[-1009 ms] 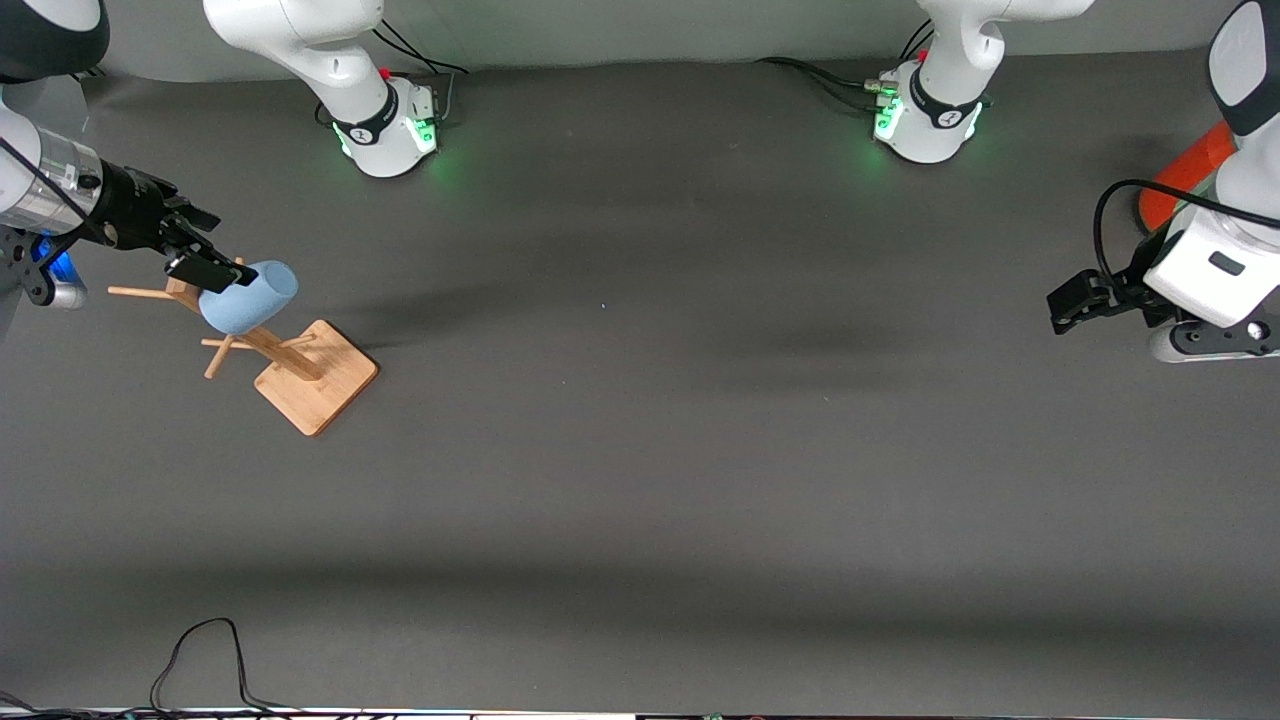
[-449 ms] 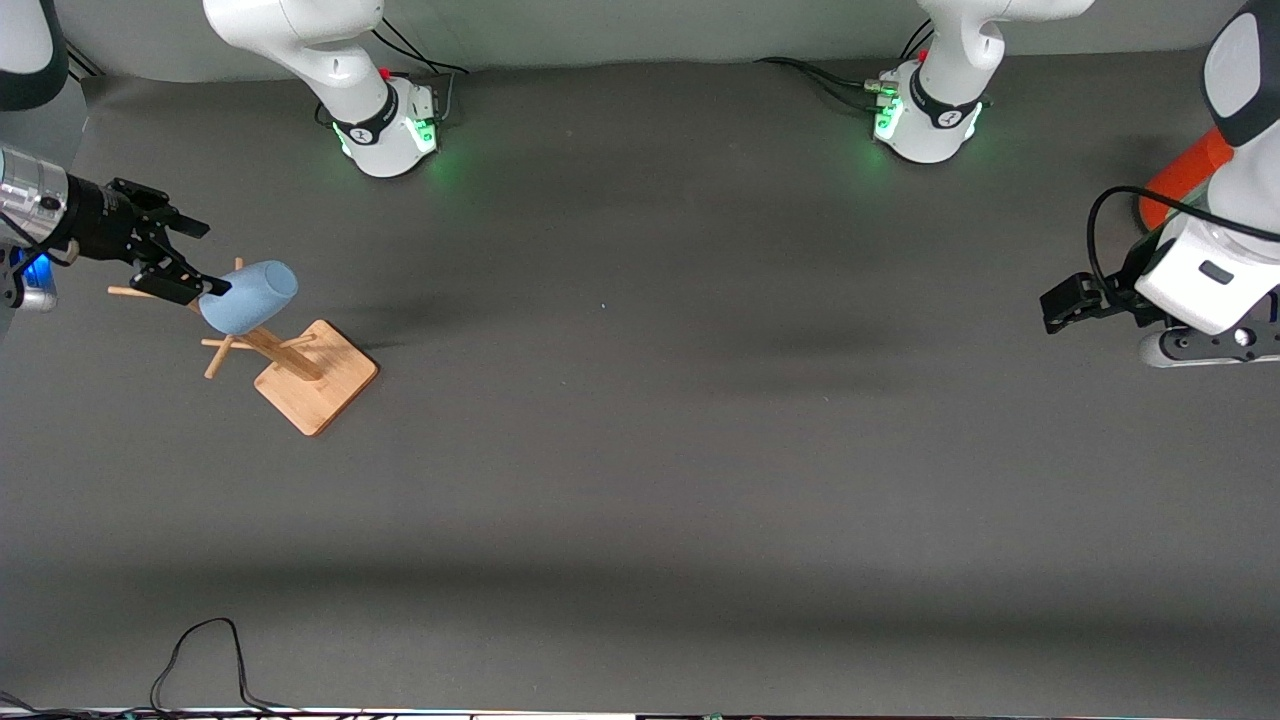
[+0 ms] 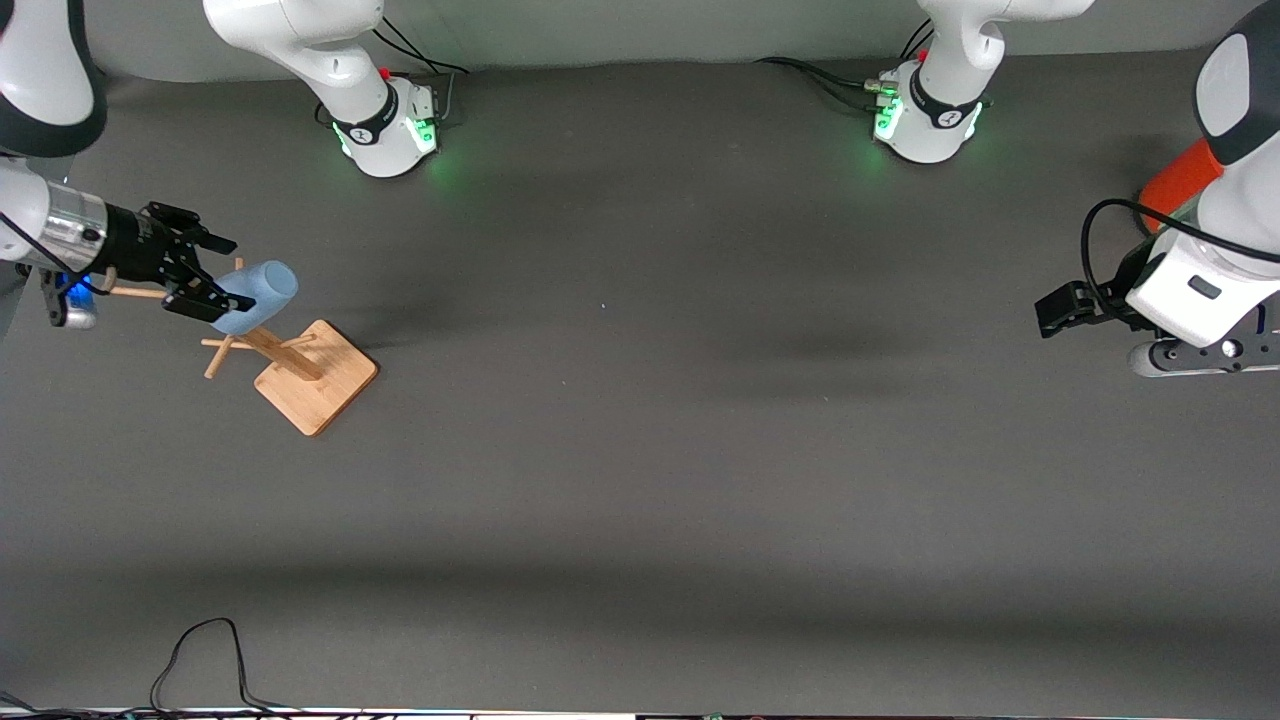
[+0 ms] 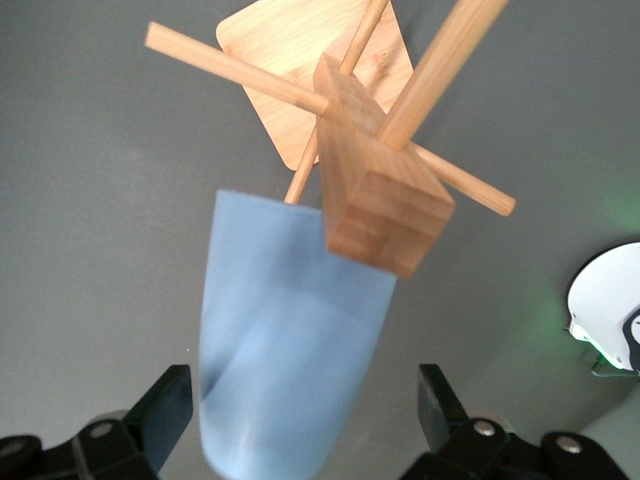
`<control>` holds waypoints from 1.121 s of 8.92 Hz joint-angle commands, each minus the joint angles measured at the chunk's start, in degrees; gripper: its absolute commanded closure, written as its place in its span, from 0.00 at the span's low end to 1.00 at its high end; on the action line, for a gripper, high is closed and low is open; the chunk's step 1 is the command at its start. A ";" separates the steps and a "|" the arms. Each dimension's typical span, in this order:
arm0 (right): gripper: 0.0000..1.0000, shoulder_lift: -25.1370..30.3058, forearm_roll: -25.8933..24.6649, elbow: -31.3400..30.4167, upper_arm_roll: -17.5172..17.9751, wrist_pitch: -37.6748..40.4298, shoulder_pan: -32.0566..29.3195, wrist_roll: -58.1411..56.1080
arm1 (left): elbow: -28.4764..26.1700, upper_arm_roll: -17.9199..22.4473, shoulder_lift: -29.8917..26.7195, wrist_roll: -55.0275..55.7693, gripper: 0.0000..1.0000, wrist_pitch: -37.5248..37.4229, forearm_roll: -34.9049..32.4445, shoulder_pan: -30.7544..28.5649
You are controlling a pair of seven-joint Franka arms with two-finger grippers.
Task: Rotate and upright cup with both arms
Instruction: 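Close the right gripper around the light blue cup's body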
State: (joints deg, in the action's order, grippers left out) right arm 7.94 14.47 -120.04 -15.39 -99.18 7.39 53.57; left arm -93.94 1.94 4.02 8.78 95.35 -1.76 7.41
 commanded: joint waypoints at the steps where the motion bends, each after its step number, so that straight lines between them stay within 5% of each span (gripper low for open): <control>1: 0.00 -0.11 1.09 -1.78 0.10 -3.20 -0.01 0.58 | 1.39 0.44 0.64 -0.25 0.00 -1.22 0.62 0.33; 5: 0.00 -2.23 1.17 -1.78 0.10 -5.84 0.08 0.49 | 1.56 0.44 0.90 -0.25 0.00 -1.65 0.45 0.33; 8: 0.45 -2.23 1.96 -1.34 0.45 -5.24 0.08 -0.57 | 2.27 0.44 0.81 -0.25 0.00 -3.58 0.62 -0.11; 10: 0.47 -2.14 1.96 1.80 0.89 -2.35 0.17 0.39 | 2.09 0.44 0.64 -0.16 0.00 -3.76 0.62 -0.03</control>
State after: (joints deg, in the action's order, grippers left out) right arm 5.62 15.45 -120.94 -14.75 -104.03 7.46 53.52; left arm -93.01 2.15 4.50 8.78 93.07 -1.72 7.21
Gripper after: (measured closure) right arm 0.185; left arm 0.000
